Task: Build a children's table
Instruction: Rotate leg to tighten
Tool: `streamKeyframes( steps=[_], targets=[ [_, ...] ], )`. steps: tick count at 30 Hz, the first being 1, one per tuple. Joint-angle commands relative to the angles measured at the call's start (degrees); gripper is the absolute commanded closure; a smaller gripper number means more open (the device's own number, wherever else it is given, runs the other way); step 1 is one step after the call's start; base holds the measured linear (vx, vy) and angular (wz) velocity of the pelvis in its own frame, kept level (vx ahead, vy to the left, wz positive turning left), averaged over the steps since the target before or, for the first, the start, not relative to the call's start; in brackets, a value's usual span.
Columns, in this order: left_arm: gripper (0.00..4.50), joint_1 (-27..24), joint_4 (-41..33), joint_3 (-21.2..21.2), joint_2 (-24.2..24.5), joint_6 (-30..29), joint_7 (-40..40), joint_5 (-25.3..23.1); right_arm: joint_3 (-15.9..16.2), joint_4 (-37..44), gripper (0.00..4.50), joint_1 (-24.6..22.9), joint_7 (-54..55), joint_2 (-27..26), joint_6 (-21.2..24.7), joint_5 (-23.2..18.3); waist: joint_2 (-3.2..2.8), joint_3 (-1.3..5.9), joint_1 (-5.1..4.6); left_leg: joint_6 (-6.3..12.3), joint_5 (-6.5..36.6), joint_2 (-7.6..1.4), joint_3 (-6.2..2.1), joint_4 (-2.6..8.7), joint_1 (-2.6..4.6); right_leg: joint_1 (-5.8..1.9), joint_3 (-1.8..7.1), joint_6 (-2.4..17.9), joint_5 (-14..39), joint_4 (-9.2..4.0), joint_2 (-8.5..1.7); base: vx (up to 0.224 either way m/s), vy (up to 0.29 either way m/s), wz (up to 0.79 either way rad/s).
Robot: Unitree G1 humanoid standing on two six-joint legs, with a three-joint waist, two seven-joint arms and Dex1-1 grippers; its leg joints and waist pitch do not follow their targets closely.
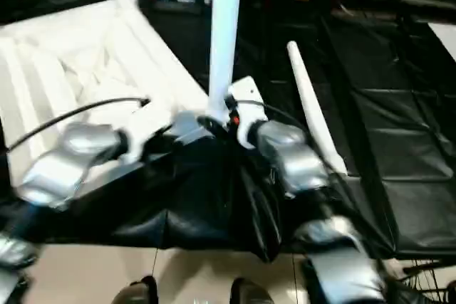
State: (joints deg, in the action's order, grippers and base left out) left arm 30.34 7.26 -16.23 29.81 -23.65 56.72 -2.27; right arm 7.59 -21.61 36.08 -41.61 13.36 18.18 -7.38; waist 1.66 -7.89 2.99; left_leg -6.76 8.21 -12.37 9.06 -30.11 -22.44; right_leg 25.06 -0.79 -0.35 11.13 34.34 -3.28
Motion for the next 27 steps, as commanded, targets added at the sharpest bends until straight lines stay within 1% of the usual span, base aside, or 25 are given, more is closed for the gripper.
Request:
streamKeyframes(
  steps=[1, 2, 3, 4, 6, 8, 10, 11, 12, 13, 15, 16, 18, 21, 23, 24, 25, 26, 27],
  targets=[
    [4.5, -2.35, -2.86, -2.3, 1.47, 6.44, 6.11, 2.15, 1.78, 4.68, 0.67, -2.09, -7.01, 3.24, -3.4, -1.69, -0.34, 3.94, -0.09, 3.74, 1.85, 0.41, 1.5, 1.52, 0.97, -4.5, 1.43, 12.74, -16.31, -1.82, -1.51, 0.0, 0.0, 0.0],
    [4.5, -2.43, -2.91, -2.26, 1.55, 6.54, 6.23, 2.23, 1.87, 4.84, 0.67, -2.21, -7.37, 3.46, -3.51, -1.72, -0.32, 3.89, -0.07, 3.92, 1.68, 0.37, 1.61, 1.5, 1.05, -4.39, 1.48, 12.82, -16.64, -1.78, -1.48, 0.0, 0.0, 0.0],
    [4.5, -2.73, -3.09, -2.07, 1.86, 6.85, 6.67, 2.57, 2.21, 5.44, 0.67, -2.63, -8.69, 4.28, -3.91, -1.82, -0.36, 3.83, 0.0, 4.3, 1.86, 0.33, 1.74, 1.45, 1.2, -4.18, 1.44, 13.41, -16.49, -1.7, -1.43, 0.0, 0.0, 0.0],
    [4.5, -3.26, -3.34, -1.43, 2.39, 7.06, 7.73, 3.7, 2.81, 6.59, 0.67, -3.48, -11.49, 6.14, -4.5, -2.0, -0.29, 3.77, 0.06, 4.54, 2.23, 0.22, 1.88, 1.41, 1.17, -4.18, 1.41, 13.66, -15.69, -1.69, -1.45, 0.0, 0.0, 0.0],
    [4.5, -3.8, -3.86, -1.15, 3.15, 6.97, 9.42, 4.69, 3.47, 7.24, 0.67, -4.14, -13.98, 7.48, -5.48, -2.18, -0.24, 3.71, 0.17, 4.63, 2.85, 0.06, 1.99, 1.41, 1.21, -4.14, 1.45, 13.96, -13.91, -1.71, -1.67, 0.0, 0.0, 0.0],
    [4.5, -4.29, -3.78, -1.1, 4.19, 7.78, 10.85, 5.08, 4.53, 8.47, 0.67, -5.26, -17.0, 9.09, -6.37, -2.26, -0.23, 3.66, 0.15, 4.67, 3.52, 0.07, 2.0, 1.33, 1.15, -4.17, 1.45, 14.1, -12.38, -1.75, -1.74, 0.0, 0.0, 0.0],
    [4.5, -4.57, -3.37, -1.18, 4.91, 8.99, 11.61, 5.1, 5.57, 9.19, 0.67, -6.25, -18.74, 10.21, -8.26, -1.56, 0.0, 3.5, 0.11, 4.76, 3.91, 0.08, 2.05, 1.31, 1.15, -4.1, 1.52, 14.09, -11.15, -1.83, -1.83, 0.0, 0.0, 0.0],
    [4.5, -4.76, -3.25, -1.09, 5.19, 9.63, 12.01, 5.29, 6.06, 9.34, 0.67, -6.7, -19.75, 10.61, -9.07, -1.32, 0.0, 3.52, 0.13, 4.83, 4.05, 0.03, 2.03, 1.27, 1.14, -4.09, 1.51, 14.17, -10.88, -1.81, -1.87, 0.0, 0.0, 0.0],
    [4.5, -4.88, -3.2, -0.9, 5.24, 9.83, 12.5, 5.75, 6.26, 8.83, 0.67, -6.84, -19.97, 10.47, -10.4, -0.99, 0.08, 3.45, 0.08, 4.95, 4.0, 0.08, 2.03, 1.21, 1.05, -4.14, 1.53, 14.18, -10.57, -1.78, -1.87, 0.0, 0.0, 0.0],
    [4.5, -4.87, -2.96, -0.55, 5.05, 10.61, 12.24, 5.89, 6.38, 8.26, 0.67, -6.82, -20.04, 10.14, -11.19, -0.81, 0.04, 3.4, 0.06, 4.98, 4.23, 0.05, 2.02, 1.15, 1.02, -4.02, 1.57, 14.28, -9.95, -1.78, -1.97, 0.0, 0.0, 0.0],
    [4.5, -4.83, -2.48, -0.06, 4.76, 11.64, 11.9, 6.15, 6.68, 7.58, 0.67, -6.72, -20.04, 9.93, -12.43, -0.63, 0.15, 3.3, -0.02, 4.88, 4.94, 0.01, 2.04, 1.14, 1.12, -3.91, 1.57, 14.46, -8.53, -1.83, -1.95, 0.0, 0.0, 0.0],
    [4.5, -4.78, -2.3, 0.04, 4.7, 11.8, 12.07, 6.36, 6.99, 7.35, 0.67, -6.64, -20.2, 9.93, -13.06, -0.44, 0.11, 3.23, 0.01, 4.77, 5.63, -0.01, 2.05, 1.13, 1.15, -3.83, 1.61, 14.42, -7.01, -1.91, -2.0, 0.0, 0.0, 0.0],
    [4.5, -4.69, -2.01, 0.06, 4.87, 12.01, 12.65, 6.5, 7.1, 6.76, 0.67, -6.34, -20.4, 9.75, -13.45, -0.42, 0.11, 3.2, 0.02, 4.68, 5.96, -0.04, 2.0, 1.15, 1.14, -3.85, 1.65, 14.34, -5.86, -1.91, -2.02, 0.0, 0.0, 0.0],
    [4.5, -4.68, -1.64, 0.01, 5.32, 12.36, 13.58, 6.55, 7.13, 5.53, 0.67, -5.82, -20.82, 9.51, -14.01, -0.38, 0.1, 3.27, -0.02, 4.78, 5.62, -0.05, 1.96, 1.05, 1.18, -3.79, 1.64, 14.62, -6.11, -1.8, -2.01, 0.0, 0.0, 0.0],
    [4.5, -4.69, -1.46, -0.06, 5.53, 12.58, 13.99, 6.71, 7.44, 4.75, 0.92, -5.63, -21.24, 9.66, -14.79, -0.03, -0.04, 3.31, 0.04, 4.96, 5.16, -0.02, 1.95, 1.0, 1.2, -3.8, 1.62, 15.01, -7.05, -1.69, -1.93, 0.0, 0.0, 0.0],
    [4.5, -4.67, -1.33, -0.12, 5.61, 12.77, 14.05, 6.7, 7.53, 4.27, 0.92, -5.55, -21.33, 9.68, -15.27, 0.17, 0.07, 3.35, 0.03, 5.16, 4.68, 0.01, 1.96, 0.92, 1.15, -3.85, 1.6, 15.12, -7.99, -1.57, -1.88, 0.0, 0.0, 0.0],
    [4.5, -4.68, -1.25, -0.13, 5.64, 12.88, 14.11, 6.7, 7.67, 3.91, 1.03, -5.48, -21.3, 9.73, -15.62, 0.39, 0.08, 3.39, 0.04, 5.31, 4.31, 0.05, 1.95, 0.88, 1.13, -3.91, 1.58, 15.16, -8.69, -1.47, -1.87, 0.0, 0.0, 0.0],
    [4.5, -4.7, -1.07, -0.12, 5.72, 13.12, 14.21, 6.69, 7.99, 3.12, 1.03, -5.33, -21.2, 9.83, -16.4, 0.87, 0.08, 3.45, 0.06, 5.41, 4.07, 0.06, 1.96, 0.82, 1.13, -3.93, 1.58, 15.24, -9.05, -1.43, -1.89, 0.0, 0.0, 0.0],
    [4.5, -4.66, -0.88, -0.09, 5.69, 13.3, 14.17, 6.63, 8.13, 2.5, 1.15, -5.2, -21.08, 9.77, -16.82, 1.11, 0.1, 3.43, -0.03, 5.54, 4.0, 0.1, 1.98, 0.81, 1.11, -3.94, 1.56, 15.43, -9.24, -1.4, -1.85, 0.0, 0.0, 0.0]
  ],
)
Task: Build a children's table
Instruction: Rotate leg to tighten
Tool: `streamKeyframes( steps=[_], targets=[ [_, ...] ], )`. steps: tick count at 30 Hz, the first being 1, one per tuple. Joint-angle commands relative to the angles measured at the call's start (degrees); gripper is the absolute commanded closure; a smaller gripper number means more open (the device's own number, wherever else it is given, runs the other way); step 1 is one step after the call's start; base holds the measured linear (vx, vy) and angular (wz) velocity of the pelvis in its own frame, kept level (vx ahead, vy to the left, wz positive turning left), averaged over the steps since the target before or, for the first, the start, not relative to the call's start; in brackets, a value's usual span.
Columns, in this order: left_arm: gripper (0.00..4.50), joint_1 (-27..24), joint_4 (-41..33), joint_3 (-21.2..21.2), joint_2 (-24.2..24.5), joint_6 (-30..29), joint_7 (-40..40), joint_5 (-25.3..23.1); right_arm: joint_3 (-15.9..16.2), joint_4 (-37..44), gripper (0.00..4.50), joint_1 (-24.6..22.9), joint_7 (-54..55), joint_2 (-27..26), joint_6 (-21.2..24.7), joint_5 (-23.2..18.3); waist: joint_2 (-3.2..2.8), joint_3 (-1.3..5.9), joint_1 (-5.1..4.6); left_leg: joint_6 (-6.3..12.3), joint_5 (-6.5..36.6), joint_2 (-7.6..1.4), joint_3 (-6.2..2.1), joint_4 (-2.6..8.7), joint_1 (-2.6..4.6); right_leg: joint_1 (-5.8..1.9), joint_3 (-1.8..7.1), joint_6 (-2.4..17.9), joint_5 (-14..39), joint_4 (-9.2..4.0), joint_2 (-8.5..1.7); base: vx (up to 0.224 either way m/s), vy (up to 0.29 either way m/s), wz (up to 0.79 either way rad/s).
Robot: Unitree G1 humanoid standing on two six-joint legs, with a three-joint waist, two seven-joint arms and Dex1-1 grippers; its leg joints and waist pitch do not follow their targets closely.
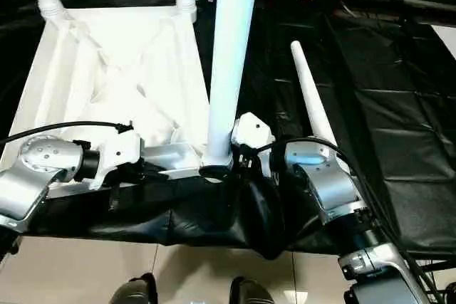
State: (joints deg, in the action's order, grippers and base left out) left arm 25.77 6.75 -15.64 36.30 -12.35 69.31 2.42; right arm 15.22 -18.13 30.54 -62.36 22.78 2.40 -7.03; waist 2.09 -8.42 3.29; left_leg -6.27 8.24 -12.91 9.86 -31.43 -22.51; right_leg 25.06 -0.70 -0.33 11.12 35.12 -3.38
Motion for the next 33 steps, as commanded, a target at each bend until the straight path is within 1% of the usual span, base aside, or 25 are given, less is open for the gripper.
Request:
streamKeyframes(
  steps=[1, 6, 9, 14, 15, 19, 22, 26, 27, 29, 30, 31, 32, 33],
  targets=[
    [4.5, -0.07, -0.23, -0.68, -0.81, 2.12, 1.68, 1.94, 0.58, -1.56, 1.26, 0.5, -0.14, 0.21, -1.28, 0.94, -0.38, 3.91, -0.28, 5.13, 4.32, 0.63, 1.18, 2.12, 1.18, -3.93, 1.49, 15.44, -8.8, -2.26, -1.8, 0.0, 0.0, 0.0],
    [4.5, 0.07, 0.29, -0.71, -1.0, 2.45, 1.85, 1.71, 0.52, -2.91, 1.67, 0.88, 0.23, -0.59, -1.61, 1.08, -0.37, 3.95, -0.38, 4.93, 5.17, 0.59, 1.13, 2.13, 1.15, -3.97, 1.48, 15.51, -7.25, -2.29, -1.9, 0.0, 0.0, 0.0],
    [4.5, 0.12, 0.49, -0.69, -1.1, 2.57, 1.95, 1.81, 0.54, -3.31, 1.74, 0.92, 0.22, -0.8, -1.87, 1.05, -0.47, 4.03, -0.36, 4.72, 5.49, 0.53, 1.1, 2.14, 1.24, -3.97, 1.5, 15.52, -6.65, -2.31, -1.89, 0.0, 0.0, 0.0],
    [4.5, 0.17, 0.92, -0.72, -1.19, 2.96, 2.15, 1.98, 0.71, -3.6, 1.78, 0.39, -0.03, -1.13, -2.54, 1.12, -0.39, 4.24, -0.38, 5.04, 4.77, 0.62, 1.15, 1.98, 1.23, -4.1, 1.52, 15.87, -8.13, -2.13, -1.81, 0.0, 0.0, 0.0],
    [4.5, 0.17, 1.01, -0.71, -1.19, 3.03, 2.23, 2.06, 0.83, -3.64, 1.78, 0.18, -0.09, -1.15, -2.79, 1.1, -0.46, 4.28, -0.35, 5.16, 4.51, 0.61, 1.12, 1.96, 1.22, -4.11, 1.51, 15.96, -8.54, -2.07, -1.84, 0.0, 0.0, 0.0],
    [4.5, 0.2, 1.3, -0.66, -1.23, 3.18, 2.34, 2.15, 0.97, -4.02, 1.78, -0.33, -0.47, -1.18, -3.5, 0.95, -0.49, 4.3, -0.35, 5.18, 4.93, 0.58, 1.1, 1.95, 1.21, -4.1, 1.47, 16.14, -8.09, -2.07, -1.85, 0.0, 0.0, 0.0],
    [4.5, 0.11, 1.38, -0.57, -1.22, 3.1, 2.52, 2.4, 0.27, -4.45, 1.78, -0.7, -0.09, -1.65, -2.81, 0.15, -0.53, 4.34, -0.33, 5.1, 5.37, 0.55, 1.11, 1.92, 1.28, -4.04, 1.5, 16.25, -7.49, -2.1, -1.88, 0.0, 0.0, 0.0],
    [4.5, -0.09, 1.25, -0.53, -1.37, 2.45, 2.68, 2.69, -1.84, -6.35, 1.78, -1.0, 2.18, -3.31, -1.28, -1.45, -0.51, 4.32, -0.35, 4.82, 6.07, 0.55, 1.07, 1.92, 1.17, -4.06, 1.55, 16.3, -6.19, -2.14, -1.97, 0.0, 0.0, 0.0],
    [4.5, -0.09, 1.25, -0.53, -1.37, 2.45, 2.68, 2.69, -1.84, -6.35, 1.78, -1.0, 2.18, -3.31, -1.28, -1.45, -0.5, 4.33, -0.36, 4.8, 6.13, 0.55, 1.08, 1.92, 1.17, -4.05, 1.55, 16.3, -6.11, -2.15, -1.97, 0.0, 0.0, 0.0],
    [4.5, -0.1, 1.32, -0.47, -1.49, 2.17, 2.59, 2.76, -2.35, -6.86, 1.78, -1.13, 2.93, -3.82, -0.92, -1.83, -0.5, 4.21, -0.38, 4.51, 6.88, 0.54, 1.07, 1.97, 1.22, -3.92, 1.52, 16.14, -4.74, -2.29, -1.98, 0.0, 0.0, 0.0],
    [4.5, -0.09, 1.52, -0.31, -2.05, 0.81, 1.8, 2.85, -3.66, -8.33, 1.78, -1.57, 5.86, -5.41, 0.74, -2.47, -0.49, 4.19, -0.38, 4.38, 7.05, 0.54, 1.06, 1.98, 1.21, -3.92, 1.53, 16.03, -4.26, -2.29, -1.98, 0.0, 0.0, 0.0],
    [4.5, -0.07, 1.57, -0.3, -2.16, 0.63, 1.65, 2.83, -3.84, -8.56, 1.78, -1.64, 6.34, -5.66, 0.99, -2.54, -0.47, 4.03, -0.48, 3.56, 8.27, 0.58, 1.0, 2.14, 1.08, -3.89, 1.55, 15.71, -1.43, -2.53, -2.15, 0.0, 0.0, 0.0],
    [4.5, -0.04, 1.65, -0.29, -2.32, 0.36, 1.42, 2.79, -4.11, -8.91, 1.78, -1.75, 7.06, -6.03, 1.37, -2.63, -0.42, 4.01, -0.6, 3.22, 8.69, 0.58, 0.99, 2.17, 1.14, -3.85, 1.56, 15.45, -0.42, -2.62, -2.15, 0.0, 0.0, 0.0],
    [4.5, 0.19, 2.21, -0.34, -2.87, -0.29, 0.34, 2.29, -4.34, -9.65, 1.78, -2.08, 9.05, -6.85, 1.89, -2.21, -0.48, 3.86, -0.75, 2.62, 9.78, 0.53, 0.96, 2.29, 1.2, -3.7, 1.6, 15.01, 1.79, -2.83, -2.21, 0.0, 0.0, 0.0]
  ],
)
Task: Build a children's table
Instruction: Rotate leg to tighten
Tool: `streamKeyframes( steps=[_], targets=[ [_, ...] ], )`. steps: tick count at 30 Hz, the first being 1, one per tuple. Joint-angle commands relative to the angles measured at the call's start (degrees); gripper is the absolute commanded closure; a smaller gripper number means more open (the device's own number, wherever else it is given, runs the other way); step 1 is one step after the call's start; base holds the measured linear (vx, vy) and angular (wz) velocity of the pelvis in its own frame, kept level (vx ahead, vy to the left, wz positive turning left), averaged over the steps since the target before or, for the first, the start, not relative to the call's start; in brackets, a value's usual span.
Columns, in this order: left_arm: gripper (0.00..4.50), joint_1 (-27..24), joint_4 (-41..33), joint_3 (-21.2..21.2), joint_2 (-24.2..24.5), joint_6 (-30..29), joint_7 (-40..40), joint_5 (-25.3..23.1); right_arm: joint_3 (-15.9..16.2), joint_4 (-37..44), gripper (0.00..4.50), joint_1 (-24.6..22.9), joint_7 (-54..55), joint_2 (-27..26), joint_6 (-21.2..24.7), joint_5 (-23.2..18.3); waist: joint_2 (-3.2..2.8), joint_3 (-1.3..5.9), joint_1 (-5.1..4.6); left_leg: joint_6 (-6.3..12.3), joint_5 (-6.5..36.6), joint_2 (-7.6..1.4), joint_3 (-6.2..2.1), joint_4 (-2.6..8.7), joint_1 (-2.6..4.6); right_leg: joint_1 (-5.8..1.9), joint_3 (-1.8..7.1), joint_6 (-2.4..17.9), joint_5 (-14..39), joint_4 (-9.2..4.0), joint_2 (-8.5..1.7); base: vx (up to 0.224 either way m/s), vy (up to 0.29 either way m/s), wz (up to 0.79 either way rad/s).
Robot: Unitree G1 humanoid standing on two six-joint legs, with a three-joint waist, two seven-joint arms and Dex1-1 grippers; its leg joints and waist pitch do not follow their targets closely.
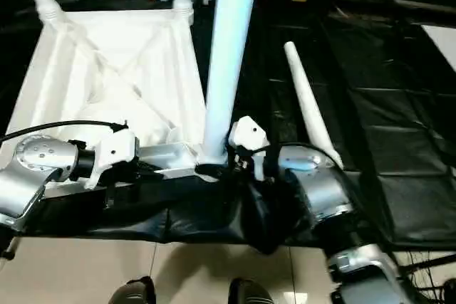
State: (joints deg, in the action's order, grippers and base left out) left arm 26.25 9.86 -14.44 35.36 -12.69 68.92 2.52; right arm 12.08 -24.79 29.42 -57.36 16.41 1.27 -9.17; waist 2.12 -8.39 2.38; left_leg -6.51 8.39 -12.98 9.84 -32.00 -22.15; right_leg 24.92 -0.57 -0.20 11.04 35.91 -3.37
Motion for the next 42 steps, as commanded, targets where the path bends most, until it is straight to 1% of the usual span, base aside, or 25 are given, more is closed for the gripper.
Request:
streamKeyframes(
  steps=[1, 2, 5, 6, 8, 9, 10, 11, 12, 13, 15, 16, 18, 20, 22, 24, 26, 27, 29, 31, 33, 36, 37, 40, 42],
  targets=[
    [4.5, 0.29, 0.45, -1.76, -3.2, -1.13, -1.69, 0.96, -0.95, -3.85, 1.78, -1.64, 7.17, -1.88, 3.46, 1.15, -0.54, 3.69, 0.03, 2.14, 10.82, 0.63, 0.98, 2.97, 0.91, -3.43, 1.51, 14.4, 4.33, -3.93, -2.25, 0.0, 0.0, 0.0],
    [4.5, 0.71, 1.51, -1.81, -4.33, -1.9, -3.78, 0.1, -0.97, -4.41, 1.78, -2.01, 9.68, -3.11, 4.42, 1.75, -0.65, 3.59, -0.11, 1.85, 11.26, 0.61, 1.02, 3.02, 0.94, -3.25, 1.57, 14.21, 5.37, -4.03, -2.26, 0.0, 0.0, 0.0],
    [4.5, 1.99, 4.38, -1.11, -9.42, -6.07, -11.28, -1.21, -1.7, -8.44, 1.78, -1.99, 20.16, -7.75, 6.73, 4.23, -0.5, 3.07, -0.25, -0.15, 14.92, 0.68, 0.81, 3.47, 1.01, -2.92, 1.64, 11.7, 15.01, -5.09, -2.54, 0.0, 0.0, 0.0],
    [4.5, 2.07, 4.52, -1.08, -9.71, -6.31, -11.69, -1.28, -1.76, -8.7, 1.78, -1.95, 20.75, -8.01, 6.81, 4.34, -0.44, 2.84, -0.26, -0.81, 17.02, 0.78, 0.71, 3.63, 1.19, -2.57, 1.62, 10.22, 20.28, -5.59, -2.59, -0.051, -0.004, -0.02],
    [4.5, 3.11, 6.34, -0.71, -13.04, -8.72, -17.38, -2.81, -2.78, -11.87, 1.78, -1.27, 27.51, -11.13, 7.85, 4.98, -0.47, 2.4, -0.41, -1.53, 20.2, 0.82, 0.45, 3.93, 1.32, -2.14, 1.58, 8.01, 27.0, -6.22, -2.71, -0.053, -0.004, -0.03],
    [4.5, 3.63, 7.16, -0.74, -14.3, -9.84, -19.12, -3.3, -3.53, -13.71, 1.78, -0.57, 30.37, -12.42, 8.21, 4.8, -0.31, 1.86, -0.46, -1.68, 23.39, 0.94, 0.09, 4.14, 1.63, -1.73, 1.39, 5.78, 33.7, -6.92, -2.86, -0.057, 0.002, -0.07],
    [4.5, 3.76, 7.36, -0.68, -14.59, -10.05, -19.58, -3.4, -3.67, -14.07, 1.78, -0.42, 30.86, -12.67, 8.24, 4.75, -0.43, 1.62, -0.6, -1.9, 25.99, 1.04, -0.32, 4.35, 1.99, -1.47, 1.14, 3.7, 39.56, -7.6, -3.1, -0.057, 0.002, -0.07],
    [4.5, 5.13, 9.62, -0.06, -17.73, -12.48, -24.3, -4.35, -5.31, -18.13, 1.78, 1.37, 36.27, -15.48, 8.35, 4.14, -0.52, 1.77, -0.88, -2.07, 27.14, 1.08, -0.63, 4.49, 2.24, -1.49, 0.86, 2.66, 41.35, -7.99, -3.2, 0.0, 0.0, 0.0],
    [4.5, 6.14, 11.29, 0.28, -19.84, -14.13, -27.32, -4.96, -6.59, -20.95, 1.78, 2.87, 39.53, -17.34, 8.37, 3.3, -0.4, 1.76, -1.02, -2.26, 27.11, 1.13, -0.82, 4.68, 2.07, -1.73, 0.66, 2.43, 41.16, -7.98, -3.23, -0.052, 0.033, -0.16],
    [4.5, 6.24, 11.44, 0.31, -20.01, -14.24, -27.62, -5.02, -6.68, -21.18, 1.78, 3.02, 39.74, -17.49, 8.35, 3.25, -0.41, 1.62, -1.1, -2.44, 28.29, 1.38, -1.16, 4.9, 2.13, -1.71, 0.25, 1.65, 42.43, -8.4, -3.09, -0.052, 0.033, -0.16],
    [4.5, 7.32, 13.15, 0.61, -21.9, -15.3, -30.89, -5.83, -7.82, -23.78, 1.78, 4.78, 42.12, -19.3, 8.06, 2.51, -0.29, 1.77, -1.2, -1.58, 29.44, 1.61, -1.54, 5.0, 2.63, -1.57, 0.16, 1.32, 41.76, -8.96, -3.05, -0.056, 0.047, -0.11],
    [4.5, 8.09, 14.0, 0.73, -23.38, -16.48, -32.61, -6.62, -9.68, -25.71, 1.78, 6.52, 44.07, -21.17, 8.13, 1.65, -0.49, 1.83, -1.19, -0.92, 29.45, 1.58, -1.68, 5.41, 2.58, -1.75, 0.08, 1.88, 39.77, -9.13, -3.09, -0.051, 0.045, -0.09],
    [4.5, 8.53, 14.0, 0.83, -24.23, -17.66, -33.56, -6.97, -10.96, -27.12, 1.78, 7.92, 45.37, -22.59, 8.33, 1.3, -0.32, 1.67, -1.26, -0.61, 30.18, 1.52, -1.75, 5.77, 2.42, -1.64, -0.1, 2.43, 37.74, -9.18, -2.84, 0.0, 0.0, 0.0],
    [4.5, 8.64, 13.82, 0.87, -24.43, -18.16, -33.93, -7.08, -10.92, -27.56, 1.78, 8.41, 45.73, -22.96, 8.12, 1.75, -0.6, 1.59, -1.32, -0.71, 33.27, 1.44, -1.88, 5.87, 3.08, -1.3, -0.47, 2.42, 37.64, -9.59, -2.76, 0.0, 0.0, 0.0],
    [4.5, 8.72, 13.51, 0.66, -24.38, -18.41, -33.99, -7.59, -11.14, -28.41, 1.78, 9.14, 45.92, -23.62, 8.14, 1.9, -0.4, 1.5, -1.46, -0.34, 35.47, 1.54, -2.15, 6.32, 2.76, -1.71, -1.04, 2.06, 36.58, -9.7, -2.72, -0.029, 0.055, -0.09],
    [4.5, 8.63, 13.19, 0.45, -24.01, -18.16, -33.52, -7.83, -10.72, -28.86, 1.78, 9.55, 45.85, -23.74, 8.17, 2.49, -0.57, 1.61, -1.52, -0.25, 35.12, 1.4, -2.33, 6.59, 2.52, -2.02, -1.06, 2.4, 35.41, -9.65, -3.16, -0.006, 0.055, -0.11],
    [4.5, 8.51, 12.88, 0.33, -23.67, -18.17, -33.12, -7.99, -10.46, -29.59, 1.78, 10.07, 45.87, -23.83, 7.77, 3.23, -0.52, 1.4, -1.45, 0.17, 36.29, 1.48, -2.22, 6.6, 2.84, -1.67, -1.42, 2.24, 35.67, -10.09, -3.23, -0.003, 0.026, -0.05],
    [4.5, 8.41, 12.68, 0.25, -23.41, -17.79, -32.58, -7.94, -10.85, -29.74, 1.78, 10.43, 45.24, -23.93, 7.34, 2.93, -0.48, 1.4, -1.49, 0.34, 36.54, 1.48, -2.32, 6.59, 2.85, -1.74, -1.66, 2.03, 36.81, -10.21, -3.68, 0.0, 0.0, 0.0],
    [4.5, 8.29, 12.39, -0.02, -23.0, -17.15, -31.87, -8.06, -11.84, -30.17, 1.78, 11.26, 44.26, -24.0, 6.17, 2.38, -0.68, 1.33, -1.58, 0.28, 36.85, 1.38, -2.4, 6.7, 2.86, -1.74, -1.76, 2.03, 37.09, -10.4, -3.86, 0.0, 0.0, 0.0],
    [4.5, 8.14, 11.9, -0.22, -22.53, -17.26, -31.45, -8.17, -12.48, -29.68, 1.23, 11.98, 43.21, -23.61, 5.16, 2.34, -0.77, 1.36, -1.53, 0.38, 36.65, 1.3, -2.4, 6.87, 2.81, -1.91, -1.83, 2.18, 36.13, -10.43, -4.0, 0.0, 0.0, 0.0],
    [4.5, 8.17, 11.68, -0.39, -22.16, -16.98, -31.12, -8.26, -12.62, -29.02, 1.09, 12.48, 42.68, -22.95, 4.06, 2.71, -0.69, 1.22, -1.52, 0.59, 36.57, 1.3, -2.29, 6.82, 2.94, -1.63, -1.82, 2.28, 36.37, -10.62, -4.04, 0.0, 0.0, 0.0],
    [4.5, 8.29, 11.31, -0.42, -21.63, -16.91, -30.33, -8.17, -12.0, -27.02, 0.81, 12.88, 42.12, -21.33, 2.41, 3.7, -0.55, 1.1, -1.6, 0.85, 35.31, 1.29, -2.35, 6.97, 2.28, -2.04, -1.83, 2.48, 36.33, -10.47, -4.26, 0.0, 0.0, 0.0],
    [4.5, 8.34, 11.2, -0.43, -21.42, -16.7, -29.95, -8.19, -11.44, -25.83, 0.81, 12.74, 41.61, -20.59, 1.72, 4.23, -0.54, 1.33, -1.44, 1.15, 32.62, 1.21, -2.07, 6.86, 2.05, -2.01, -1.41, 3.16, 34.18, -10.15, -4.41, 0.0, 0.0, 0.0],
    [4.5, 8.47, 10.64, -0.59, -20.53, -15.95, -28.42, -8.02, -10.29, -20.53, 0.81, 11.45, 39.22, -17.99, 0.84, 4.83, -0.49, 1.13, -1.24, 1.77, 29.65, 1.16, -1.55, 6.76, 2.01, -1.84, -1.02, 4.49, 31.32, -9.92, -4.26, 0.0, 0.0, 0.0],
    [4.5, 8.5, 10.4, -0.94, -19.85, -15.21, -27.36, -7.99, -9.63, -17.62, 0.81, 10.46, 37.6, -16.51, 0.89, 5.11, -0.38, 1.54, -0.72, 2.54, 22.92, 0.95, -0.89, 6.56, 1.34, -2.23, -0.4, 6.34, 24.12, -8.94, -4.2, 0.0, 0.0, 0.0]
  ],
)
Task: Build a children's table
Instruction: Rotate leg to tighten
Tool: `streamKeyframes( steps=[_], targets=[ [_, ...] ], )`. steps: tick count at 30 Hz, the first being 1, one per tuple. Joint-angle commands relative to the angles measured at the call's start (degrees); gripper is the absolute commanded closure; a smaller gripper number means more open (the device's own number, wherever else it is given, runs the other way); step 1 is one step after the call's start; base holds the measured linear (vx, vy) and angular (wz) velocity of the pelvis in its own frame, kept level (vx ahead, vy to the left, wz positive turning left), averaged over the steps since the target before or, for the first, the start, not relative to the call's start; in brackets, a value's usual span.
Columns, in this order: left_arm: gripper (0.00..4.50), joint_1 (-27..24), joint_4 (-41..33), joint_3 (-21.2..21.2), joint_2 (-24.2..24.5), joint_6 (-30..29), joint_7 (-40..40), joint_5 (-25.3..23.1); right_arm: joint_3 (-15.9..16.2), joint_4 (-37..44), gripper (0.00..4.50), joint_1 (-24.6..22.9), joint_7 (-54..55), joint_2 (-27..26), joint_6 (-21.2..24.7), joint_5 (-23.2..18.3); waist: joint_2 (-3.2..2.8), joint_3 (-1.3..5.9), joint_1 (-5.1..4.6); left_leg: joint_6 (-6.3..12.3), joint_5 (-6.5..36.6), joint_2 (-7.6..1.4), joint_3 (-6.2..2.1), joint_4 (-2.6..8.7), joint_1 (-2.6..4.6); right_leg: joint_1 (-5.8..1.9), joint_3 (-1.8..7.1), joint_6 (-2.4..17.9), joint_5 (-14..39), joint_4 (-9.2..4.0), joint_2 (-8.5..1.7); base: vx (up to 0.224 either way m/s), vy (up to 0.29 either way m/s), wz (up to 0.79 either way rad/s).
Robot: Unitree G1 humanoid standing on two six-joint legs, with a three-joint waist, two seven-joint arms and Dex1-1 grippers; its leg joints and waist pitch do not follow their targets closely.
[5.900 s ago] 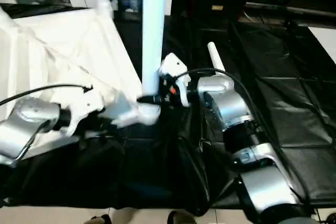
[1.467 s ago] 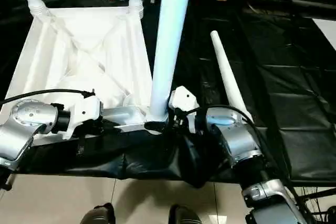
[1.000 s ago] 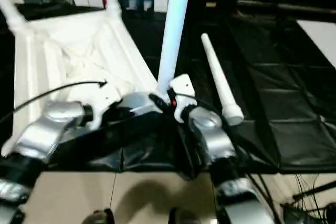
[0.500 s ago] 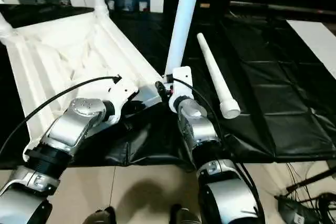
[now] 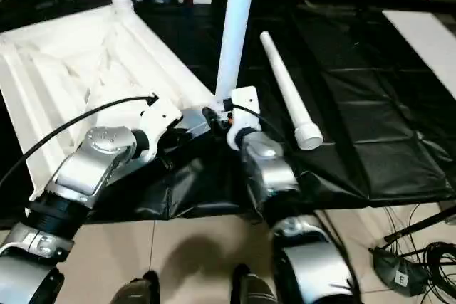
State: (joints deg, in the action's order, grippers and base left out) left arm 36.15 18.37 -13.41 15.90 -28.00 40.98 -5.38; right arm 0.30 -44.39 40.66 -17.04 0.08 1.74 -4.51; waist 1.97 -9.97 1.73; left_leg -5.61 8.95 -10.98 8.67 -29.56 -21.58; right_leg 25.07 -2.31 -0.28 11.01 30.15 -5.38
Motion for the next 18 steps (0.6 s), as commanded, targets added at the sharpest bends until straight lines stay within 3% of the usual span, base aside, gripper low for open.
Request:
streamKeyframes(
  steps=[1, 4, 6, 9, 13, 15, 18],
  targets=[
    [4.5, -1.39, 1.65, -2.08, 0.08, 0.35, 1.13, -0.02, 2.49, 3.96, 0.81, -1.45, -3.81, 0.98, 0.59, 0.68, -0.36, 3.1, 0.1, 1.93, 20.19, -1.17, 0.76, 3.95, 0.87, -2.13, 1.58, 7.73, 20.06, -2.8, -1.95, 0.0, 0.0, 0.0],
    [4.5, -1.5, 0.93, -2.19, 1.03, 0.65, 2.2, 0.17, 2.97, 7.91, 0.81, -2.77, -6.78, 2.93, 1.75, 0.14, -0.03, 2.78, 0.26, 2.53, 20.65, -1.13, 1.33, 3.71, 1.19, -1.83, 1.71, 7.74, 21.56, -2.91, -1.79, 0.0, 0.0, 0.0],
    [4.5, -1.83, 0.05, -2.36, 2.43, 2.16, 4.28, 0.69, 3.51, 12.96, 0.81, -4.57, -11.36, 5.37, 3.35, -0.77, 0.02, 2.87, 0.35, 2.8, 19.35, -1.16, 1.5, 3.54, 0.84, -1.97, 1.9, 7.19, 22.93, -2.76, -1.94, 0.0, 0.0, 0.0],
    [4.5, -2.46, -1.03, -2.41, 4.13, 3.72, 6.7, 1.25, 4.58, 17.79, 0.81, -6.54, -15.56, 8.33, 4.39, -1.1, 0.05, 3.03, 0.66, 3.59, 15.04, -1.37, 1.86, 3.19, 0.57, -2.25, 1.74, 7.83, 18.91, -2.25, -1.67, 0.0, 0.0, 0.0],
    [4.5, -4.33, -4.1, -3.09, 8.95, 7.43, 14.37, 2.87, 5.95, 25.72, 0.81, -9.8, -22.77, 13.95, 6.43, -3.1, 0.14, 2.8, 0.7, 3.58, 14.15, -1.35, 1.97, 3.01, 0.22, -2.03, 1.79, 6.87, 22.7, -2.44, -1.89, 0.0, 0.0, 0.0],
    [4.5, -5.27, -6.19, -3.14, 10.96, 7.24, 18.05, 4.32, 6.87, 28.48, 0.81, -11.11, -27.56, 16.53, 7.3, -4.59, -0.02, 2.71, 0.61, 3.66, 13.69, -1.51, 2.21, 2.73, 0.55, -1.49, 1.96, 8.07, 20.61, -2.12, -1.59, 0.06, -0.036, 0.08],
    [4.5, -6.06, -8.1, -3.3, 12.75, 8.15, 20.98, 5.4, 7.84, 30.84, 0.81, -12.42, -32.39, 18.99, 7.78, -5.77, -0.1, 2.78, 0.6, 4.88, 10.17, -1.57, 2.42, 2.2, 0.39, -1.86, 1.95, 10.82, 12.95, -1.08, -1.35, 0.078, -0.023, 0.09]
  ],
)
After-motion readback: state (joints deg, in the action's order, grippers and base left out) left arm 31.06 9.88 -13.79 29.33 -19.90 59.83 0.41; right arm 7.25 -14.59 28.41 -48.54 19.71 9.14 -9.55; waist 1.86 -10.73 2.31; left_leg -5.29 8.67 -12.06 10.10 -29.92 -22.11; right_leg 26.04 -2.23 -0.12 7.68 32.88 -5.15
